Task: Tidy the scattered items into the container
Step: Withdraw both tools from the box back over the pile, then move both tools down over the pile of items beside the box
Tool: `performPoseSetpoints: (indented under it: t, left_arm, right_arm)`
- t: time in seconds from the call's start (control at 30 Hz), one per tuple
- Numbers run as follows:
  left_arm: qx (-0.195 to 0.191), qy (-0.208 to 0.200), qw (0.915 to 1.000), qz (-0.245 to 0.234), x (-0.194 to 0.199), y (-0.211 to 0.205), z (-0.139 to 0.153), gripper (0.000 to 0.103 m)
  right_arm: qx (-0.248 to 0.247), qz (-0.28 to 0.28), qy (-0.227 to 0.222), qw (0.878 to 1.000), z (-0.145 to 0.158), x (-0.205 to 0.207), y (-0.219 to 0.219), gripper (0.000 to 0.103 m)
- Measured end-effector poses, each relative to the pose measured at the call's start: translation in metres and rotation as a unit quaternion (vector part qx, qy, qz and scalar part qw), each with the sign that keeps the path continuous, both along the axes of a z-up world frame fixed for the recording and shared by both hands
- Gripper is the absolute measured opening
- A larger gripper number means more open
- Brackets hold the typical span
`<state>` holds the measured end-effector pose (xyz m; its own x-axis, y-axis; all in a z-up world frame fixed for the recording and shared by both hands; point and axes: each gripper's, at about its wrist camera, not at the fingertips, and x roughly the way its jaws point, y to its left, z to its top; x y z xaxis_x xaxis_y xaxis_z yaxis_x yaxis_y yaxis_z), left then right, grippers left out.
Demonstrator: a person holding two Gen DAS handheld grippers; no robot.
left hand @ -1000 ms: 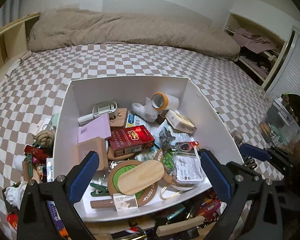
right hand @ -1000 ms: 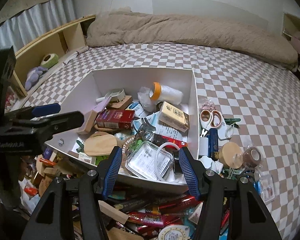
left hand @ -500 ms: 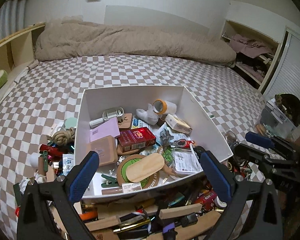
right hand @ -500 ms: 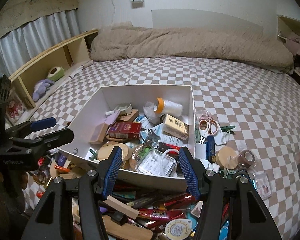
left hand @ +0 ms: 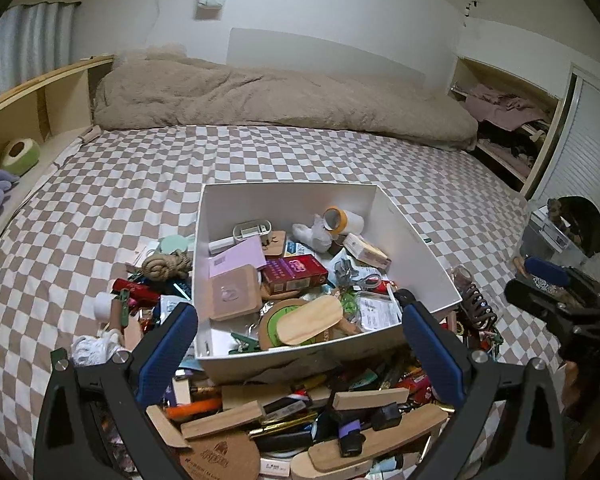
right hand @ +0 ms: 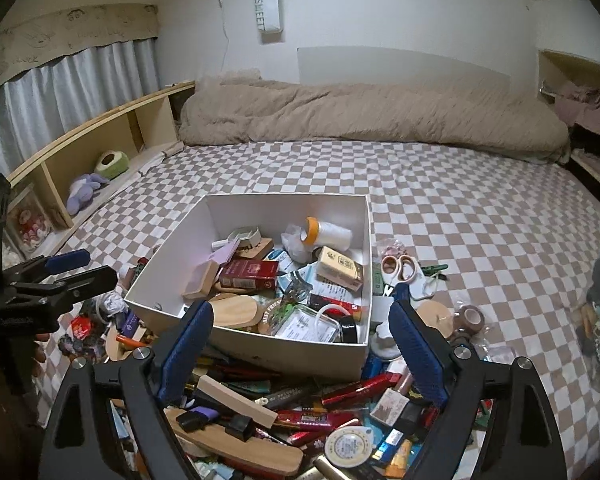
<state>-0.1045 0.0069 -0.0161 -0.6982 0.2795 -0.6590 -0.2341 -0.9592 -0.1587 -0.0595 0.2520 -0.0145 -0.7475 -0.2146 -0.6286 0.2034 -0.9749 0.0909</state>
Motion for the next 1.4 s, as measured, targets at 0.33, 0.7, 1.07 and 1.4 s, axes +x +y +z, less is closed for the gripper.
performPoseSetpoints:
  t: [0.33, 0.7, 1.07, 1.4]
  left_arm:
    - [-0.007, 0.01, 0.9999, 0.012, 0.021, -0.013, 0.006, 0.103]
    - [-0.013, 0.031, 0.9992, 0.02, 0.044, -0.023, 0.018, 0.103]
    - [-0.011, 0.052, 0.9981, 0.029, 0.062, -0.029, 0.033, 0.103]
    - [-0.015, 0.064, 0.9972, 0.035, 0.077, -0.032, 0.035, 0.103]
  right_arm:
    - [0.022, -0.009, 0.022, 0.999, 0.01, 0.021, -0.001, 0.103]
    - [0.029, -0.012, 0.042, 0.999, 0.021, 0.04, -0.002, 0.103]
    - [0.028, -0.01, 0.058, 0.998, 0.027, 0.059, -0.001, 0.103]
    - [0.024, -0.015, 0.059, 0.998, 0.021, 0.072, 0.006, 0.103]
